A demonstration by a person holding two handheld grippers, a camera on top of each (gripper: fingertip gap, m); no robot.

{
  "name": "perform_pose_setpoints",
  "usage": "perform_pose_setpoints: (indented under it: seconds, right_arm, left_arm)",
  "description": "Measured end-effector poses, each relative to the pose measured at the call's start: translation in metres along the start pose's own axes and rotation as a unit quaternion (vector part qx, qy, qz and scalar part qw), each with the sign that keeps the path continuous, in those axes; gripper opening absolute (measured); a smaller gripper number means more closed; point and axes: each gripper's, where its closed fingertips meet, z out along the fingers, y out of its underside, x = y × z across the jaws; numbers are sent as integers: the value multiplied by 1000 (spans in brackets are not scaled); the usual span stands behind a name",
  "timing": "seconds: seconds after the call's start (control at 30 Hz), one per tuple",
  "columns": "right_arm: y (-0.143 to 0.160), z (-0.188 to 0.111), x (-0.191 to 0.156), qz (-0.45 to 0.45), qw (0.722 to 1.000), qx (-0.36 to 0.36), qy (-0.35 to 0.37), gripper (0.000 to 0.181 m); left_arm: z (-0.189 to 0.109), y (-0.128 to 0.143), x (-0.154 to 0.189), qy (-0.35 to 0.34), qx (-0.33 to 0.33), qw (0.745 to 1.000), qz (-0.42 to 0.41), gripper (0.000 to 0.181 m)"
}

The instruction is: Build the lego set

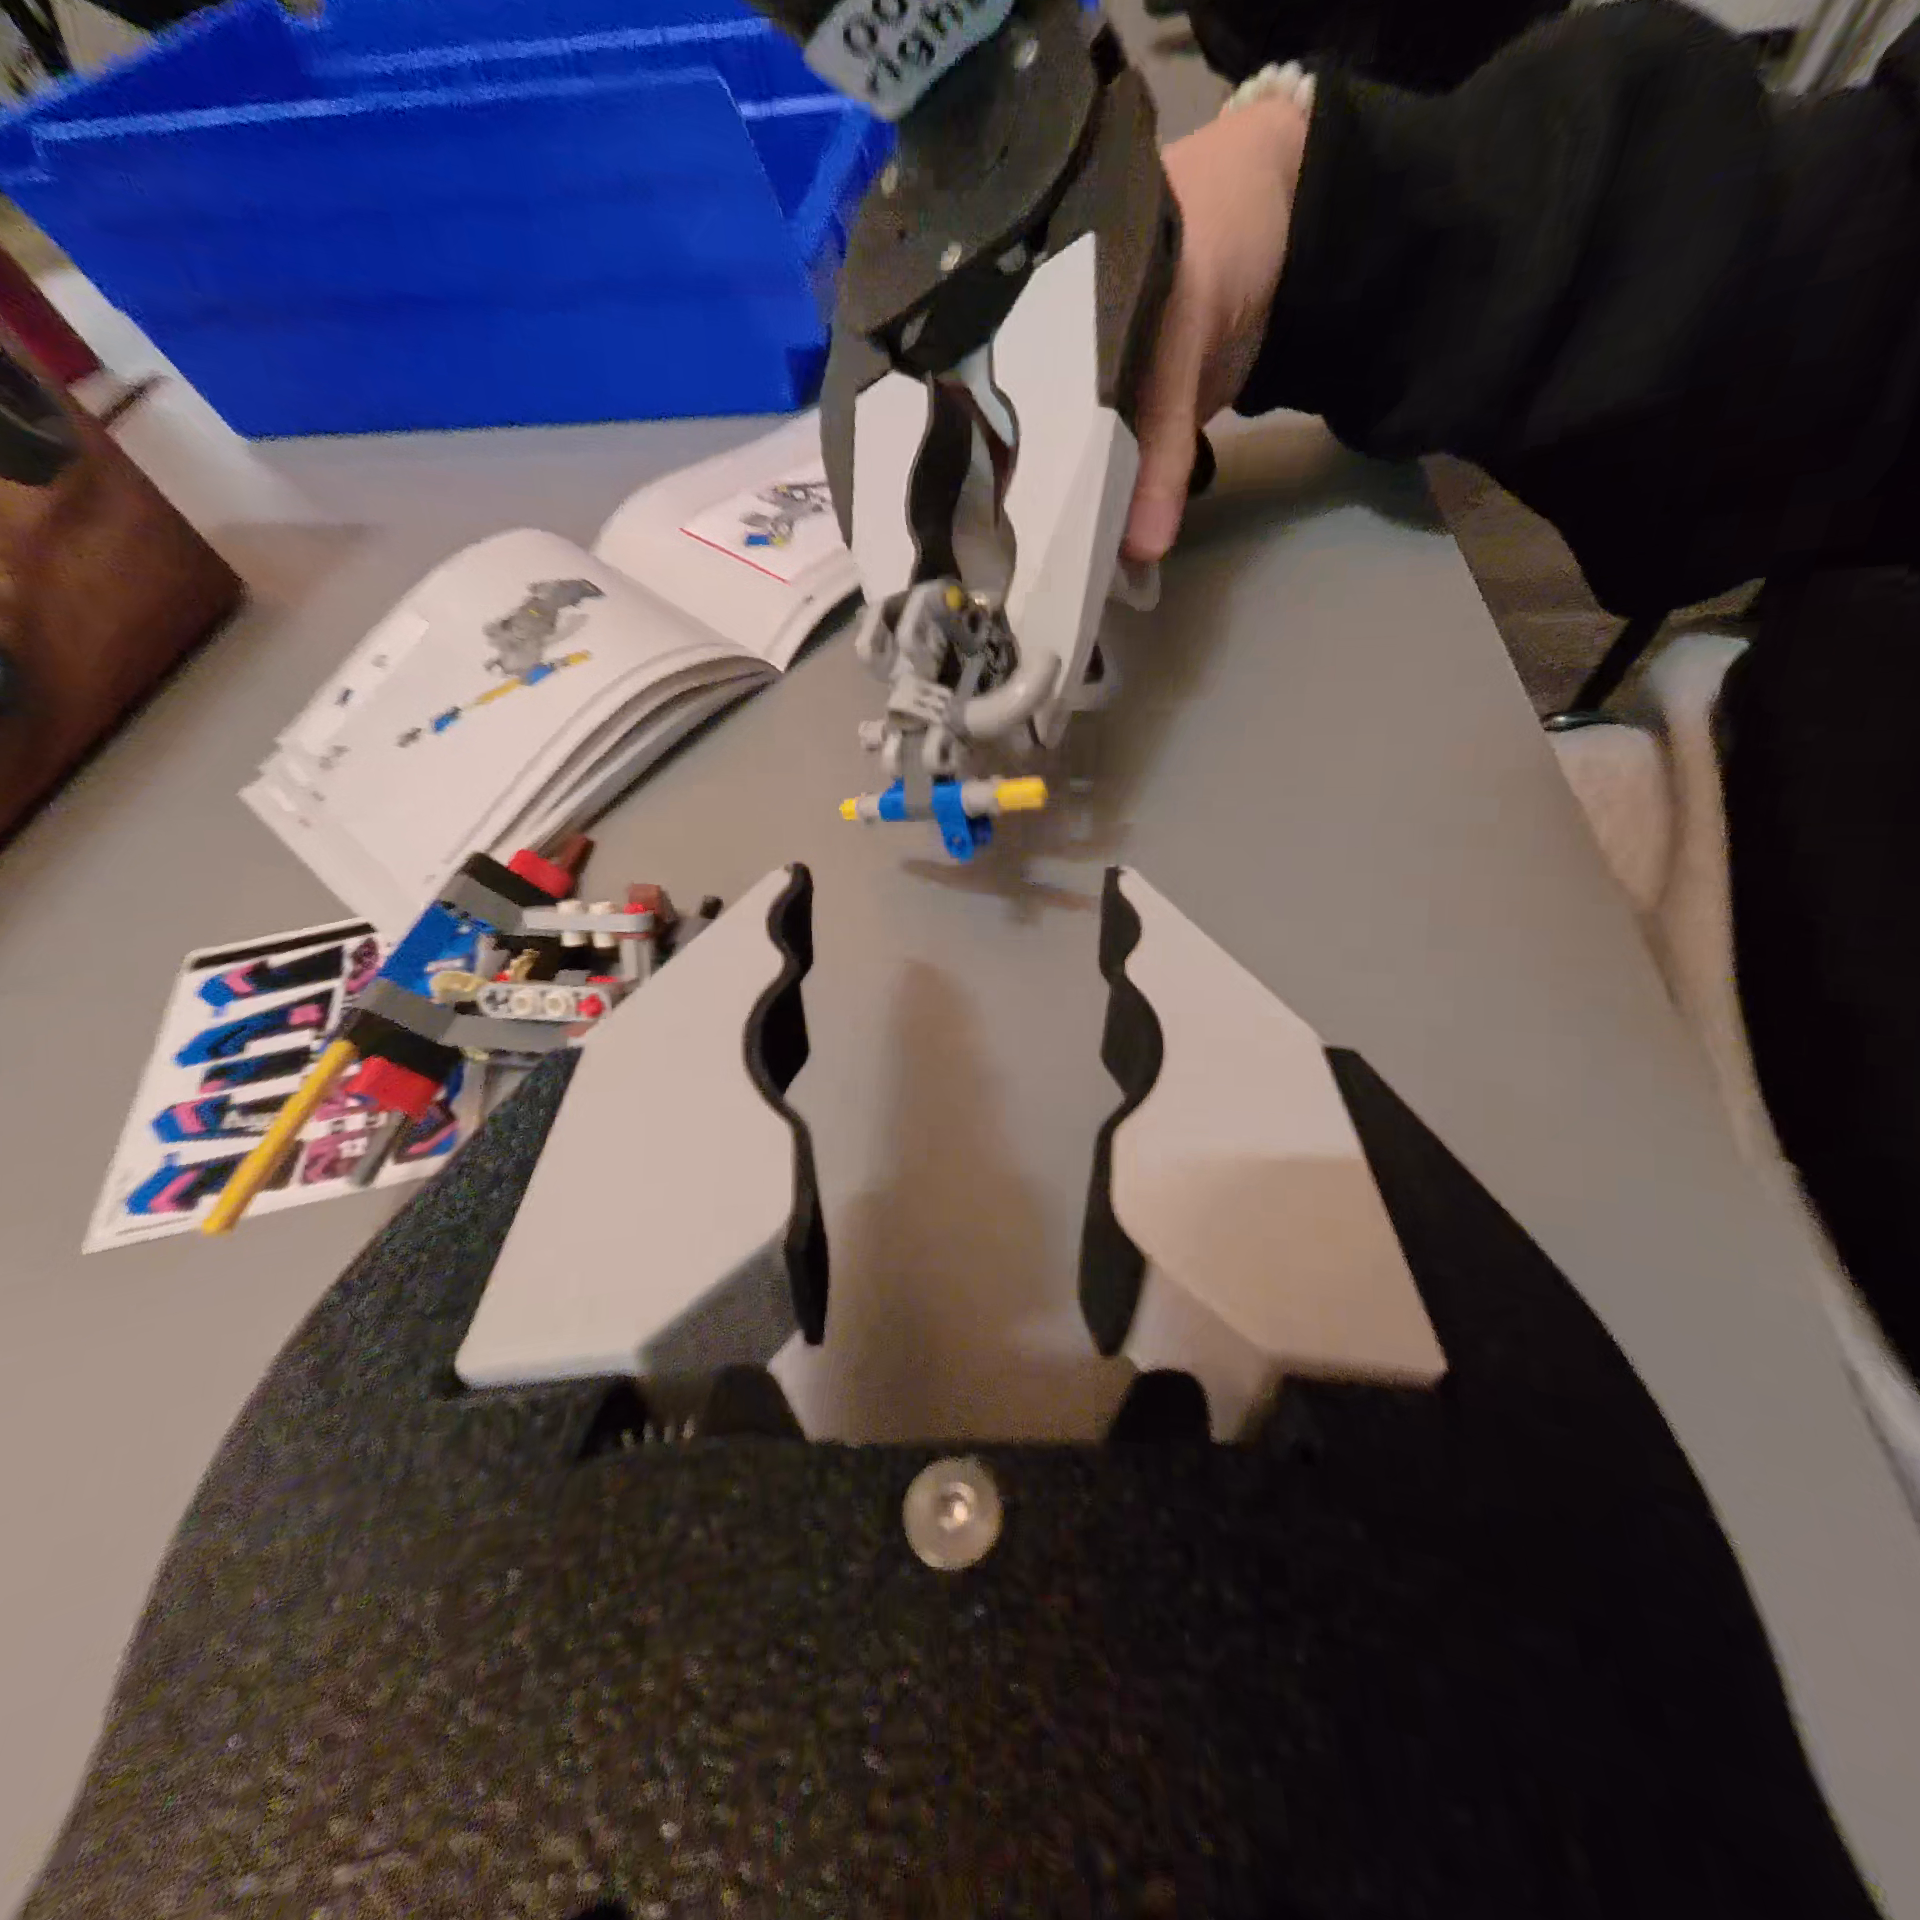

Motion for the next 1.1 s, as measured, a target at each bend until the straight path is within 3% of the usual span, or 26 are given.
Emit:
perform_pose_setpoints:
  seconds: [0.1,0.27,0.63,0.83,1.1]
  right_arm:
    - [-14,-8,-1,52,996,62,-27,22]
    - [-22,-12,-5,82,990,106,-45,22]
    - [-49,-6,-61,-74,979,175,-73,22]
    - [-69,-8,-70,-24,965,245,-91,22]
    - [-73,-6,-69,-23,963,253,-86,22]
  left_arm:
    - [-2,-1,0,-13,6,1000,17,51]
    - [-3,-5,-10,-64,1,997,33,45]
    - [-5,-48,-4,-159,53,984,65,43]
    - [-24,-76,-14,-260,122,955,70,40]
    - [-28,-78,-16,-298,98,942,124,37]
